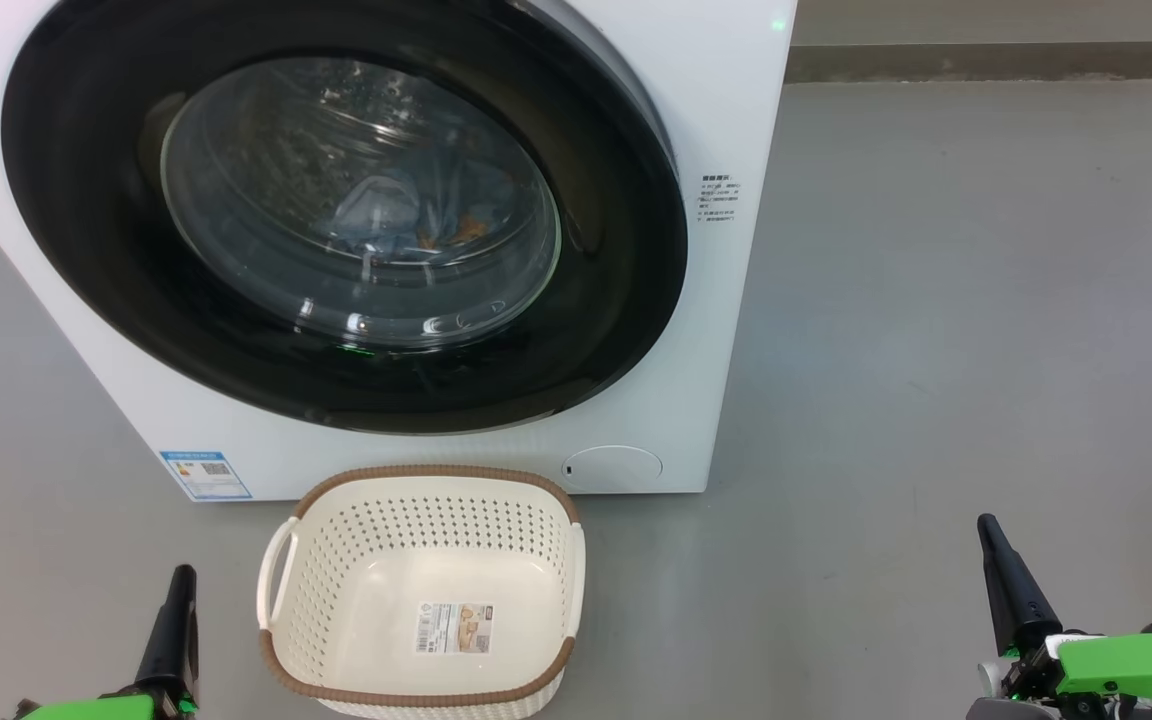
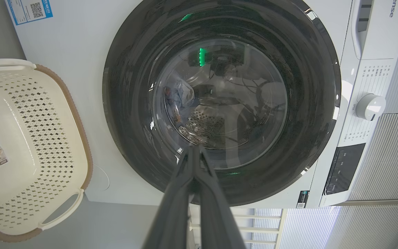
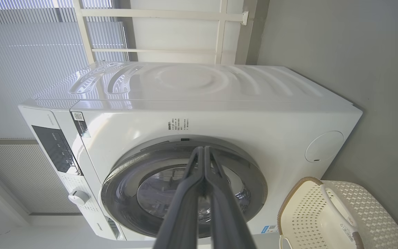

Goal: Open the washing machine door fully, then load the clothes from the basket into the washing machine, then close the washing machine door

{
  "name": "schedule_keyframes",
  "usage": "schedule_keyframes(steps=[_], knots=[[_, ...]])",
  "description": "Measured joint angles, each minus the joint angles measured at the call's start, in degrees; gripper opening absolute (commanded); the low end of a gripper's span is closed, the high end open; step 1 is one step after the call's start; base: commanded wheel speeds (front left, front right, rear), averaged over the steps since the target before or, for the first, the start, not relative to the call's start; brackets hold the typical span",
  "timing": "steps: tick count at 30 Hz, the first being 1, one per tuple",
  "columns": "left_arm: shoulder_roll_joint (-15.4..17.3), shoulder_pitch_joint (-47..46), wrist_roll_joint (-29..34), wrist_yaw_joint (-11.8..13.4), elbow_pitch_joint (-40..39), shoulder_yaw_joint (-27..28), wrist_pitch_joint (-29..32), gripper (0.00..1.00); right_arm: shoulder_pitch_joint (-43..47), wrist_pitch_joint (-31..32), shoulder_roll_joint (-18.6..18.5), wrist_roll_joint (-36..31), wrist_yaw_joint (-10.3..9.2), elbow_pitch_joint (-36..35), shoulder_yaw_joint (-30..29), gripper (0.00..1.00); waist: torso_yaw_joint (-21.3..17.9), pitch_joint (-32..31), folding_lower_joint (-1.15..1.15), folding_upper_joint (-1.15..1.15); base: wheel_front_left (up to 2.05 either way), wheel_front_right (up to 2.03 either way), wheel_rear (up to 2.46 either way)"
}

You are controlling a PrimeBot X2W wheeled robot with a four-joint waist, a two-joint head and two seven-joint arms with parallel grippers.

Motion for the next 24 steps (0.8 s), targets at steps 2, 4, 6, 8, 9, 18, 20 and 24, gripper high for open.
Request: schedule_keyframes(steps=[2, 4, 6, 8, 9, 18, 20, 24], knots=[[0.0, 0.0, 0.0, 0.0, 0.0, 0.0, 0.0, 0.0, 0.0, 0.0, 0.0, 0.0, 0.0, 0.0, 0.0, 0.0, 0.0, 0.0, 0.0, 0.0, 0.0, 0.0, 0.0], [0.0, 0.0, 0.0, 0.0, 0.0, 0.0, 0.0, 0.0, 0.0, 0.0, 0.0, 0.0, 0.0, 0.0, -0.1, 0.0, 0.0, 0.0, 0.0, 0.0, 0.0, 0.0, 0.0], [0.0, 0.0, 0.0, 0.0, 0.0, 0.0, 0.0, 0.0, 0.0, 0.0, 0.0, 0.0, 0.0, 0.0, -0.1, 0.0, 0.0, 0.0, 0.0, 0.0, 0.0, 0.0, 0.0], [0.0, 0.0, 0.0, 0.0, 0.0, 0.0, 0.0, 0.0, 0.0, 0.0, 0.0, 0.0, 0.0, 0.0, -0.2, 0.0, 0.0, 0.0, 0.0, 0.0, 0.0, 0.0, 0.0], [0.0, 0.0, 0.0, 0.0, 0.0, 0.0, 0.0, 0.0, 0.0, 0.0, 0.0, 0.0, -0.01, 0.0, -0.2, 0.0, 0.0, 0.0, 0.0, 0.0, 0.0, 0.0, 0.0], [0.0, 0.0, 0.0, 0.0, 0.0, 0.0, 0.0, 0.0, 0.0, 0.0, 0.0, 0.0, 0.0, 0.0, -0.5, 0.0, 0.0, 0.0, 0.0, 0.0, 0.0, 0.0, 0.0], [0.0, 0.0, 0.0, 0.0, 0.0, 0.0, 0.0, 0.0, 0.0, 0.0, 0.0, 0.0, 0.0, 0.0, -0.6, 0.0, 0.0, 0.0, 0.0, 0.0, 0.0, 0.0, 0.0], [0.0, 0.0, 0.0, 0.0, 0.0, 0.0, 0.0, 0.0, 0.0, 0.0, 0.0, 0.0, -0.01, 0.0, -0.6, 0.0, 0.0, 0.0, 0.0, 0.0, 0.0, 0.0, 0.0]])
